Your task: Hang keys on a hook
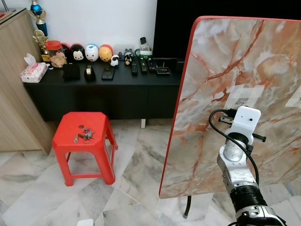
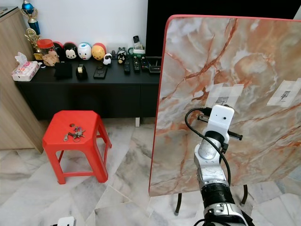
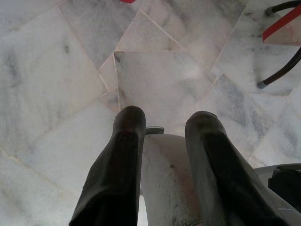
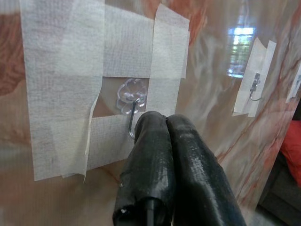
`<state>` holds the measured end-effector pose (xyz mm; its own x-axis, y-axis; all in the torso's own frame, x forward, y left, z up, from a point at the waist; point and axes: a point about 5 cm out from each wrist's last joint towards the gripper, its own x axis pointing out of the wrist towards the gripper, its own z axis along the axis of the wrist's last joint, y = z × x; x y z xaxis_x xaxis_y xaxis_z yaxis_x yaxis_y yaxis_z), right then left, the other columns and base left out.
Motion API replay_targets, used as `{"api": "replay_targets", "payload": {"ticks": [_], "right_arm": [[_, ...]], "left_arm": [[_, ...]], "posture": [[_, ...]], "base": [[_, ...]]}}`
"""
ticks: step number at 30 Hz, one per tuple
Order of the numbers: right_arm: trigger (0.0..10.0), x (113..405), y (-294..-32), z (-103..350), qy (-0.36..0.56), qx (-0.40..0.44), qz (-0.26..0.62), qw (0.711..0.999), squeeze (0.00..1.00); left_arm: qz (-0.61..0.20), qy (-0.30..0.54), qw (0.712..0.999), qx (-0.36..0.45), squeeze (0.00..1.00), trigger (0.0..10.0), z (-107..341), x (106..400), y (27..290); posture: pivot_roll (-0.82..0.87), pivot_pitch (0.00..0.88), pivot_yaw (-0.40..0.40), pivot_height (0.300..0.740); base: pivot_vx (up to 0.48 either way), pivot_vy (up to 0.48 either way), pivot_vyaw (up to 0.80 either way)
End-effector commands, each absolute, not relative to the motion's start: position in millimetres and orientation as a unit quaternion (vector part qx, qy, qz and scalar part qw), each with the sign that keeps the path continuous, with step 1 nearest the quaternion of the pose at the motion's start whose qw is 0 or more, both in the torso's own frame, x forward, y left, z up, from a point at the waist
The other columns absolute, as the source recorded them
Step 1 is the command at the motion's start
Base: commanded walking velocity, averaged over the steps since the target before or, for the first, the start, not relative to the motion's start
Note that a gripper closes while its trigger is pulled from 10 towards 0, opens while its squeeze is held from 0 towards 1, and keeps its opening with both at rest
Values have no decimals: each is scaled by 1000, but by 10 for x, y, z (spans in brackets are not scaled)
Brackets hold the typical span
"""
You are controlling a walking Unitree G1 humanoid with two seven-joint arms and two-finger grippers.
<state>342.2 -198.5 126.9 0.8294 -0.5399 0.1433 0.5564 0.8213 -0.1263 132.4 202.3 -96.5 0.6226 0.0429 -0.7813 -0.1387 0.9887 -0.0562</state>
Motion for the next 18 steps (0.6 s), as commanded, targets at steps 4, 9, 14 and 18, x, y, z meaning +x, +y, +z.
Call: {"api": "replay_targets", "payload": {"ticks": [4,9,14,18], "right_arm": [[10000,3464,-2017,1318,-51,-98,-285,952,0],[10000,3476,-1995,1318,-51,-102,-276,954,0],[10000,3484,-1967,1325,-54,-117,-268,955,0],[10000,3477,-1950,1310,-51,-122,-264,955,0]], "left_arm": [[40,465,882,-70,0,10000,-1046,1137,1930],[41,464,882,-70,0,10000,-1045,1140,1933],[42,464,882,-70,0,10000,-1045,1140,1935],[43,464,882,-70,0,10000,-1045,1141,1934]], "posture": [[81,0,-96,740],[81,0,-95,740],[82,0,-96,740],[82,0,-96,740]], "base": [[0,0,0],[0,0,0],[0,0,0],[0,0,0]]}}
